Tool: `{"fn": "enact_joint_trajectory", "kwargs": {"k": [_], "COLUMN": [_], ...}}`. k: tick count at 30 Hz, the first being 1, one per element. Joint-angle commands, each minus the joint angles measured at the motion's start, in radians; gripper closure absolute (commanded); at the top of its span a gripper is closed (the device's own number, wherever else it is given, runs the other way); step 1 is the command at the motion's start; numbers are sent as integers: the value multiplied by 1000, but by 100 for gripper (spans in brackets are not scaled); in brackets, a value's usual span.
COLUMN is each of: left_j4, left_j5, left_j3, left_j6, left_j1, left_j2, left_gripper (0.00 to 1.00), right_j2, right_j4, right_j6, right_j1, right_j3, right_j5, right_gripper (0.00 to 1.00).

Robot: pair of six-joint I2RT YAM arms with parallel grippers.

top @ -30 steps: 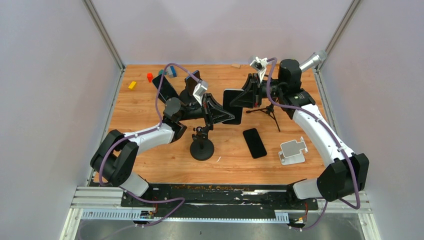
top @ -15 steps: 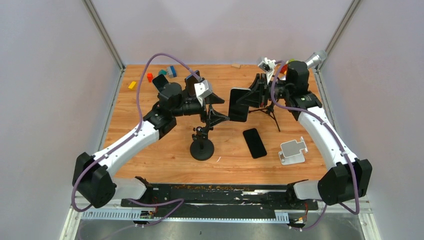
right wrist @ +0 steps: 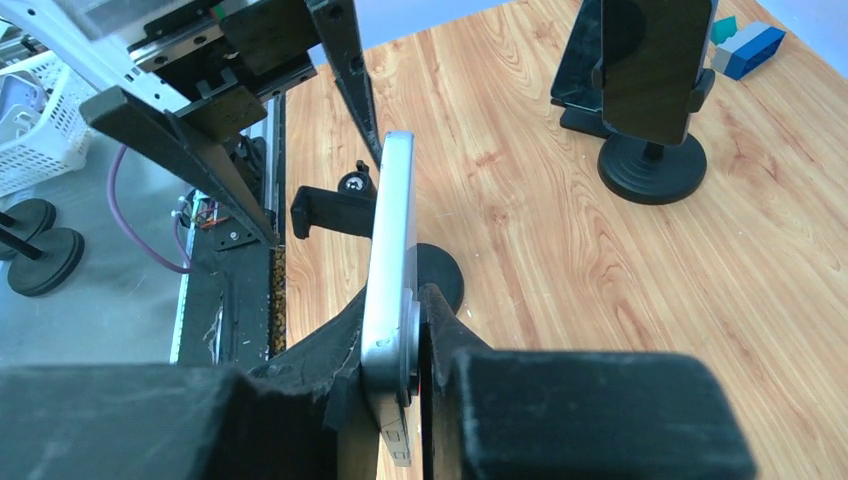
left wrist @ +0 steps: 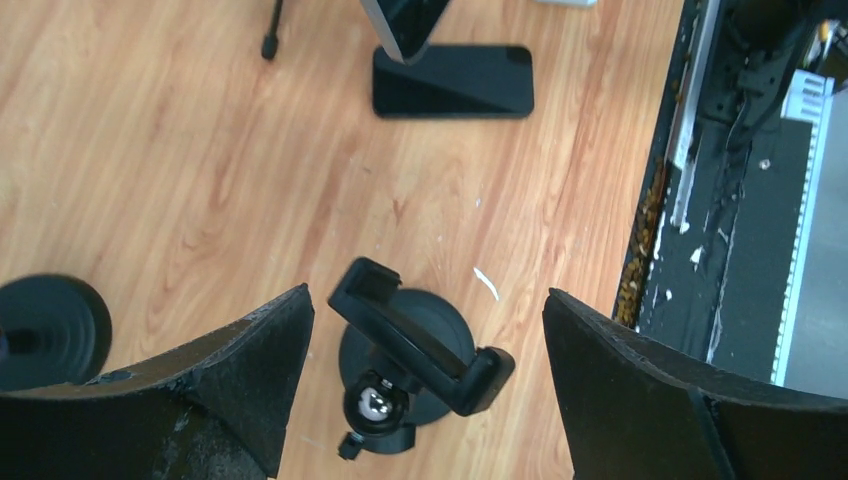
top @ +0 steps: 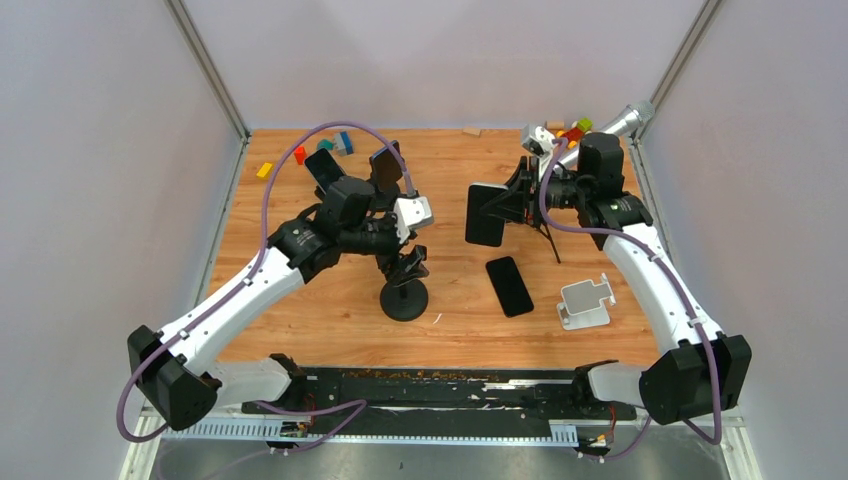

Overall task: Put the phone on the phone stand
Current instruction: Install the phone on the phone stand.

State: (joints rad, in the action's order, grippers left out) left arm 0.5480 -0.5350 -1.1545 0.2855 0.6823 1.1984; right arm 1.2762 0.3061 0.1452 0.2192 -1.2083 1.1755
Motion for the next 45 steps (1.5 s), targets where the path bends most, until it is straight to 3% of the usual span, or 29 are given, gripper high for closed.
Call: {"fn": "enact_joint_trajectory", "kwargs": {"k": [1, 12, 18, 24, 41, 45], "left_j4": [95, 130, 163, 184, 257, 271], "left_j5": [116, 295, 327, 322, 421, 438], "left_j3": [-9, -10, -1, 35, 93, 99], "left_j6": [-4, -32, 0, 25, 88, 91], "left_j1": [48, 97, 97, 97, 97, 97], "left_j2": [-22, -36, -66, -89, -164, -167], "left_gripper": [11, 24, 41, 51, 53, 48], "right_j2": [-19, 12, 21, 14, 18, 17], "right_j4": [-5, -5, -5, -5, -5, -5], "right_j6": [49, 57, 57, 60, 59, 60], "right_j1": [-6, -5, -4, -4, -1, -2], "right_j3": [-8, 2, 5, 15, 19, 18], "right_j5": [-5, 5, 10, 13, 26, 27], "right_gripper": [100, 100, 100, 100, 100, 100]}}
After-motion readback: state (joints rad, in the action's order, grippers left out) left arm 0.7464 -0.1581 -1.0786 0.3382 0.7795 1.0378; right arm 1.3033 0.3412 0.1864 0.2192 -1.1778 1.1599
